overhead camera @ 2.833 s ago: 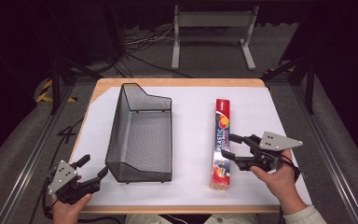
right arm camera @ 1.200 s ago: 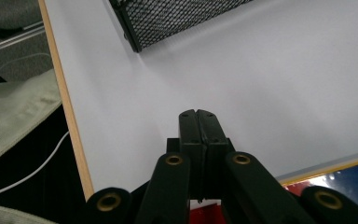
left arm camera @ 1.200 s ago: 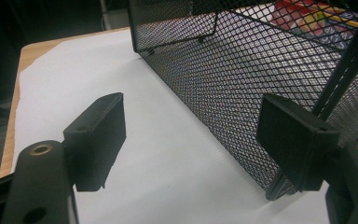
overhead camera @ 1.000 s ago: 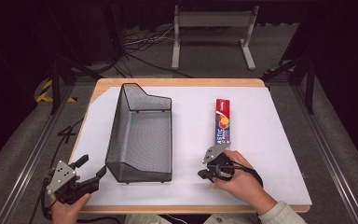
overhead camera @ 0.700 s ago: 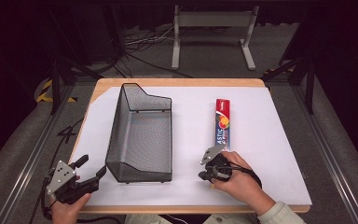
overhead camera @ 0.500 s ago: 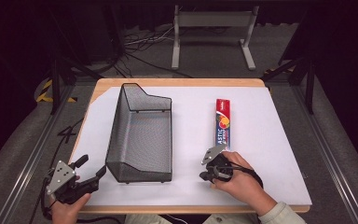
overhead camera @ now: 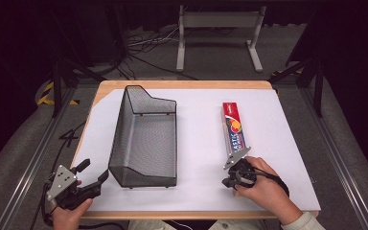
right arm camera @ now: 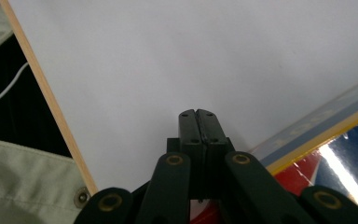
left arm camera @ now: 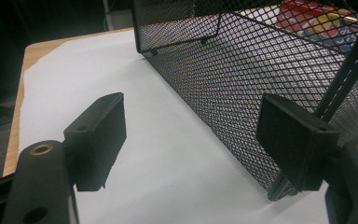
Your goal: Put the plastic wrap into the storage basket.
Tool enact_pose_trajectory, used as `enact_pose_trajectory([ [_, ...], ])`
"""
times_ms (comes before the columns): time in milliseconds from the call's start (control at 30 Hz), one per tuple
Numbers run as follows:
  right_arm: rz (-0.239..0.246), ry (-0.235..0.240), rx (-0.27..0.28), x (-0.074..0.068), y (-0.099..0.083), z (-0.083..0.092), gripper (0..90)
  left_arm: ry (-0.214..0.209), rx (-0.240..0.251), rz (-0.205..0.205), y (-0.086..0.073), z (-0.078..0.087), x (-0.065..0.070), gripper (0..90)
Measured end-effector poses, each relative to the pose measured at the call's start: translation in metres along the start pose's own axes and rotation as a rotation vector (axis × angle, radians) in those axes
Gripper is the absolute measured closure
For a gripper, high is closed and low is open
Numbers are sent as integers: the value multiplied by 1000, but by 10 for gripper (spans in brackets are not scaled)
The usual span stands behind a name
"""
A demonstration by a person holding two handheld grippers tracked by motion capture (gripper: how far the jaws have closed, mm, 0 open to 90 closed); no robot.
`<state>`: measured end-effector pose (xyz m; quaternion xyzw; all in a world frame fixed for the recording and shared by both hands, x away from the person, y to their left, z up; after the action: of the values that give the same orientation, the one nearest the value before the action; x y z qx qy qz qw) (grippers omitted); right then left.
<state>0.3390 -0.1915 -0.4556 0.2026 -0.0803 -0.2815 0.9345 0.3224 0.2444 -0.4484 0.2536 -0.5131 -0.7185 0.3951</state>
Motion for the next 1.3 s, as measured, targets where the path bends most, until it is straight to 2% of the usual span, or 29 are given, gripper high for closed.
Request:
enact_pose_trajectory([
  [400,-84,-39,-9,23,-32,17,900,0,-2,0,0,0,0,249],
  [700,-147,-52,-9,38,-48,26,900,0,-5,0,0,-1,0,249],
  [833,-178,-43,-4,45,-54,29,900,1,-3,0,0,0,0,249],
  [967,-195,-50,-2,51,-57,31,900,2,-7,-4,0,-1,0,250],
  [1100,-183,-65,-8,50,-56,30,900,2,-6,-2,0,-1,0,250],
  [1167,-184,-63,10,50,-55,31,900,3,-6,-3,0,-1,0,250],
  [1300,-188,-34,97,48,-50,38,868,-1,-7,-4,0,-2,0,250],
])
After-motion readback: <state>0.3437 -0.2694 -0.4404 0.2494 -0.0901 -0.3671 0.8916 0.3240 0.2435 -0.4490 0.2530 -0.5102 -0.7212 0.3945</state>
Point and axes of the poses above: each handheld gripper's, and its own axes: z roughly backward along the jaws, y roughly out of its top, x roughly to its right, the point moved 6 cm from there along -z, roughly forward along the jaws, and after that the axes turned 5 degrees about -y, right-handed, at the moved point
